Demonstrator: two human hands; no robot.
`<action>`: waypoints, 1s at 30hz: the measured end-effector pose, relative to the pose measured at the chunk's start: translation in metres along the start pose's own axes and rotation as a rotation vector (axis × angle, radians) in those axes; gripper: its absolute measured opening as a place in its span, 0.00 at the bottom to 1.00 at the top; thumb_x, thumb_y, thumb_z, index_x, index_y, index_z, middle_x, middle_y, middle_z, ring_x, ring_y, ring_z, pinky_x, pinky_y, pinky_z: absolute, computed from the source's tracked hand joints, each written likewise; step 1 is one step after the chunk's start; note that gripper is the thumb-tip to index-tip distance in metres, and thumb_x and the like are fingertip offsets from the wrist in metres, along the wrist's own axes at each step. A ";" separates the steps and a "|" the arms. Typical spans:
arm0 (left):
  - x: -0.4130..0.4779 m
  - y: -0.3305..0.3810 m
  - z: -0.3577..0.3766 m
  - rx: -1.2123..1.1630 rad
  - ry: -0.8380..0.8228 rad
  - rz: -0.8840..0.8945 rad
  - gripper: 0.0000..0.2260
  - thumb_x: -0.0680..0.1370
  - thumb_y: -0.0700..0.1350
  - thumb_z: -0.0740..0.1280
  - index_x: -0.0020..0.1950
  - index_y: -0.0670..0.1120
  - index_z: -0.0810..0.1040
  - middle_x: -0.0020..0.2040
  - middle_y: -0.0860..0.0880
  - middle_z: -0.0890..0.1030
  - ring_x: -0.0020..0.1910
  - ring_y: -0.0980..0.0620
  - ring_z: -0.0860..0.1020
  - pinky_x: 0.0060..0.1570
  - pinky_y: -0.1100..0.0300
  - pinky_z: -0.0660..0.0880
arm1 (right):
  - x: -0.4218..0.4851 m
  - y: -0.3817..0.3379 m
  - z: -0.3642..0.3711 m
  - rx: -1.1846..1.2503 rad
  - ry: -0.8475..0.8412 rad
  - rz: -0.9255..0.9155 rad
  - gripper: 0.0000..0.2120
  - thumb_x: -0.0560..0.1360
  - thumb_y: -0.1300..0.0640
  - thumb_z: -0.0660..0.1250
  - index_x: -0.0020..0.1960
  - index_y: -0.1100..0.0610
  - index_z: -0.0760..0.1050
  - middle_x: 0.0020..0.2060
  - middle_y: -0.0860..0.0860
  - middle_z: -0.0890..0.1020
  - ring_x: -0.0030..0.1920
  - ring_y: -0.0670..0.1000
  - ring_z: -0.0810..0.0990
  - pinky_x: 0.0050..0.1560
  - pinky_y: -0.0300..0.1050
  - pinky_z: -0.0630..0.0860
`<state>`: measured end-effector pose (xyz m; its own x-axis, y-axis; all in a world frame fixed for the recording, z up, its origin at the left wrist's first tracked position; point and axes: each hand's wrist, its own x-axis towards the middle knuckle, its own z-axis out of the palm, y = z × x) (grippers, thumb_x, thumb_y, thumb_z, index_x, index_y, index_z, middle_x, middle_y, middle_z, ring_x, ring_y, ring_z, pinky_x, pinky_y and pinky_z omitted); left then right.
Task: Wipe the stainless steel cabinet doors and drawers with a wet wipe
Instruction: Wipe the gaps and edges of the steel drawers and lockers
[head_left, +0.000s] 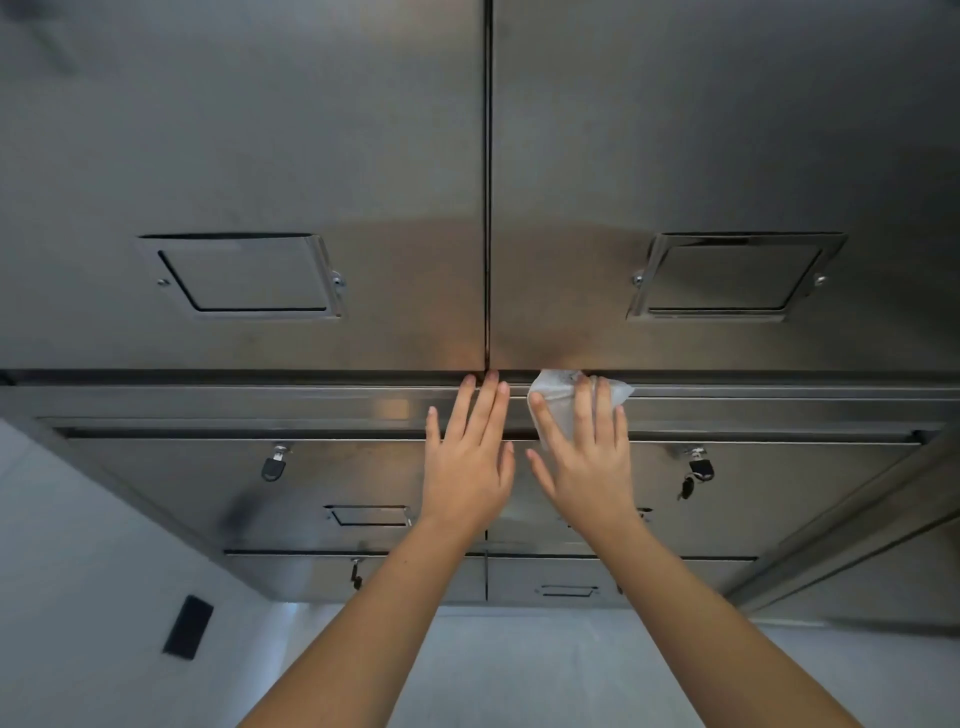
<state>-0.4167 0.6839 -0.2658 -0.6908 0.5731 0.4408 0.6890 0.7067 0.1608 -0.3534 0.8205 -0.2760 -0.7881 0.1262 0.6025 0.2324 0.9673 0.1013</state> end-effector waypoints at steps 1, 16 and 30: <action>0.000 0.001 -0.001 0.003 -0.005 -0.006 0.26 0.74 0.47 0.63 0.72 0.43 0.65 0.72 0.46 0.66 0.71 0.45 0.64 0.60 0.37 0.67 | 0.000 0.001 -0.001 0.011 -0.005 -0.006 0.32 0.67 0.46 0.73 0.67 0.55 0.71 0.63 0.69 0.71 0.62 0.70 0.71 0.55 0.63 0.72; -0.002 -0.011 -0.011 0.019 -0.037 0.087 0.25 0.76 0.48 0.61 0.72 0.44 0.65 0.73 0.48 0.65 0.72 0.47 0.63 0.61 0.34 0.63 | 0.005 -0.011 -0.019 0.061 -0.121 0.011 0.28 0.74 0.42 0.55 0.68 0.57 0.71 0.64 0.70 0.69 0.64 0.70 0.69 0.57 0.63 0.71; -0.030 -0.123 -0.046 0.031 0.005 0.015 0.29 0.72 0.41 0.71 0.71 0.40 0.65 0.72 0.44 0.64 0.71 0.42 0.61 0.59 0.30 0.59 | 0.022 -0.098 -0.016 0.049 -0.187 0.087 0.33 0.74 0.43 0.53 0.66 0.68 0.69 0.67 0.66 0.68 0.66 0.65 0.68 0.60 0.63 0.69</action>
<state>-0.4705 0.5605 -0.2587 -0.6791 0.5820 0.4474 0.6923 0.7103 0.1269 -0.3846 0.7250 -0.2598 -0.8596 0.2436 0.4491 0.2795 0.9600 0.0141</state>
